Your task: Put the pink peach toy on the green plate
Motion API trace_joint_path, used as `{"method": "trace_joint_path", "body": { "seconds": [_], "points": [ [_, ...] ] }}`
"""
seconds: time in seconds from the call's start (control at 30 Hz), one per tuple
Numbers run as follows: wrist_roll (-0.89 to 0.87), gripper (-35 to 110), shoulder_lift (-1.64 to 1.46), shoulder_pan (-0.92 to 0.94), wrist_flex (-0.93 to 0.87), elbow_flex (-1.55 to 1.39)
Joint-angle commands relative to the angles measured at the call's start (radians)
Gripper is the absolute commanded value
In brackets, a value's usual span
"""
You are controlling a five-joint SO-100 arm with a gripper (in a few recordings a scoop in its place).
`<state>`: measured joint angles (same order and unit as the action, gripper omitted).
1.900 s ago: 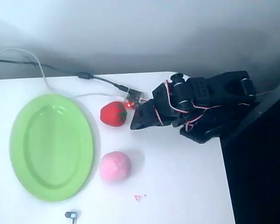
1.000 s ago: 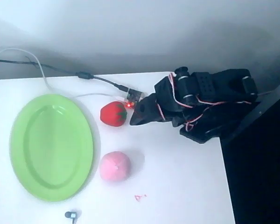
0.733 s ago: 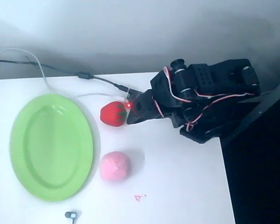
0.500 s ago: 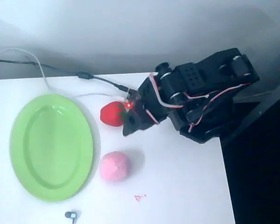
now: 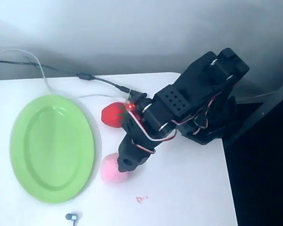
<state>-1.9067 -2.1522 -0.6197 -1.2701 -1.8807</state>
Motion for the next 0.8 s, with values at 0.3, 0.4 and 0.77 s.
{"method": "trace_joint_path", "body": {
  "seconds": [0.3, 0.4, 0.77],
  "points": [
    [-0.009, 45, 0.141, -0.031, 0.081, 0.058],
    [-0.003, 44, 0.187, -0.041, 0.135, 0.052],
    [0.04, 41, 0.295, -0.035, 0.253, -0.052]
  ]
}}
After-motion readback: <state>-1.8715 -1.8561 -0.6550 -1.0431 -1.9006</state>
